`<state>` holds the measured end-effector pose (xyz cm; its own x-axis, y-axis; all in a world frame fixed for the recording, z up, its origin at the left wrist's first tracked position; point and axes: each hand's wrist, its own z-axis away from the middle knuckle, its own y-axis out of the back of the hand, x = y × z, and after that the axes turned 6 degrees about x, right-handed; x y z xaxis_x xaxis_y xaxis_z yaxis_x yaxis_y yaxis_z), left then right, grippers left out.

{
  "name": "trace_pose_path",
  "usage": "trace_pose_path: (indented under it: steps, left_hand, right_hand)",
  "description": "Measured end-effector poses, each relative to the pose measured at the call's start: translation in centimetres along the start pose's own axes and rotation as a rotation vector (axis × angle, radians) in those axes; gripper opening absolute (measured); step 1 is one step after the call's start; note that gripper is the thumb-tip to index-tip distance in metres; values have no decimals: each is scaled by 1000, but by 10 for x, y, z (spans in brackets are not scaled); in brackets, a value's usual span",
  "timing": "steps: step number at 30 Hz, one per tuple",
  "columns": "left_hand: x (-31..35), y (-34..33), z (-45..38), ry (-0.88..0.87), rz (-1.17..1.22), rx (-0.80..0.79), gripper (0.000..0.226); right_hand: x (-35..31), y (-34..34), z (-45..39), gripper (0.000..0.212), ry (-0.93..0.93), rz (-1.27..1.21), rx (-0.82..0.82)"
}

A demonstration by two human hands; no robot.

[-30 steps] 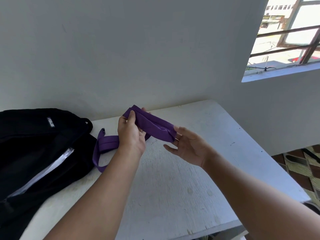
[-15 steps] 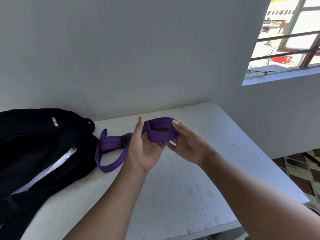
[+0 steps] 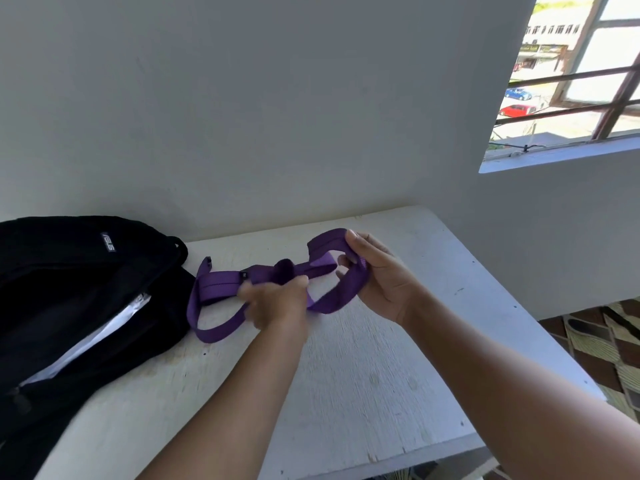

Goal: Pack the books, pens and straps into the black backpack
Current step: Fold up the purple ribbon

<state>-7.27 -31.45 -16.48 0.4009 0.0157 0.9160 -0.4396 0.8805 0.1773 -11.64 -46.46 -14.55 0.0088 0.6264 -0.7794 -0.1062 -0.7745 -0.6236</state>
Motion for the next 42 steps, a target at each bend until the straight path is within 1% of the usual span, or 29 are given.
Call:
trace_pose_path:
  steps: [1,2,3,4,5,6,7,8,9,11,12,14,15,16,18,19,21,22,24,27,30,32,35,37,40,42]
  left_hand:
    - [3,2,0,-278,-118,-28,101]
    - [9,6,2,-558,-194,-123,98]
    - [15,9,3,-780,-231,-258,93]
    - [24,10,2,-938,-252,-402,82]
    - [32,8,-3,-1009,-280,-534,67]
    - [43,9,-1,-1017,-326,-637,47]
    - [51,9,0,-989,-389,-711,27]
    - [56,10,0,-963,-438,-743,13]
    - [60,11,0,-984,-459,-715,10]
    - [63,13,0,-1053,-421,-572,13]
    - [64,15,-1,-1018,-353,-519,12]
    - [68,19,-4,-882,-236,-501,10]
    - [70,20,-8,-842,-277,-536,11]
    - [72,22,-12,-832,-424,-603,14]
    - [67,26,-15,-768,-707,-777,23]
    - [62,26,-13,-696,-749,-838,29]
    - [52,26,-9,-588,-658,-909,40]
    - [48,25,-6,-578,-576,-929,40]
    - [43,21,1,-563,-394,-973,34]
    - [43,17,14,-540,-188,-978,26]
    - [38,11,19,-632,-156,-987,45]
    - [36,7,23,-658,-132,-916,50]
    - [37,4,27,-694,-57,-830,48]
    - [41,5,27,-716,-22,-809,43]
    - [45,5,28,-656,0,-794,31]
    - [45,5,29,-617,27,-803,31]
  right_hand:
    - [-1,-1,0,9,4,12,7]
    - [-1,0,0,9,7,43,13]
    - [-1,1,0,10,7,90,18]
    - [-1,3,0,14,8,137,23]
    - [1,4,1,17,11,167,25]
    - [2,4,1,19,17,179,25]
    - [3,3,1,17,26,174,27]
    - [2,3,1,14,31,162,36]
    - [1,3,0,14,26,157,54]
    - [-1,6,-3,19,-4,193,67]
    - [-1,8,-5,19,-19,240,67]
    - [2,12,-5,14,-41,328,56]
    - [4,12,-5,9,-46,357,47]
    - [7,12,-5,6,-48,347,45]
    - [9,9,-5,5,-41,218,64]
    - [8,7,-6,6,-32,150,69]
    - [6,0,-7,7,-13,89,60]
    - [4,-3,-8,9,-1,79,43]
    - [-1,-11,-8,11,31,67,8]
    - [-10,-23,-8,12,69,48,12]
    - [-13,-30,-10,9,73,48,31]
    - [-12,-34,-12,5,81,52,50]
    - [-15,-38,-12,3,143,104,79]
    - [-17,-39,-12,10,176,155,84]
    - [-18,-41,-10,19,198,205,106]
    - [-15,-43,-10,19,224,299,170]
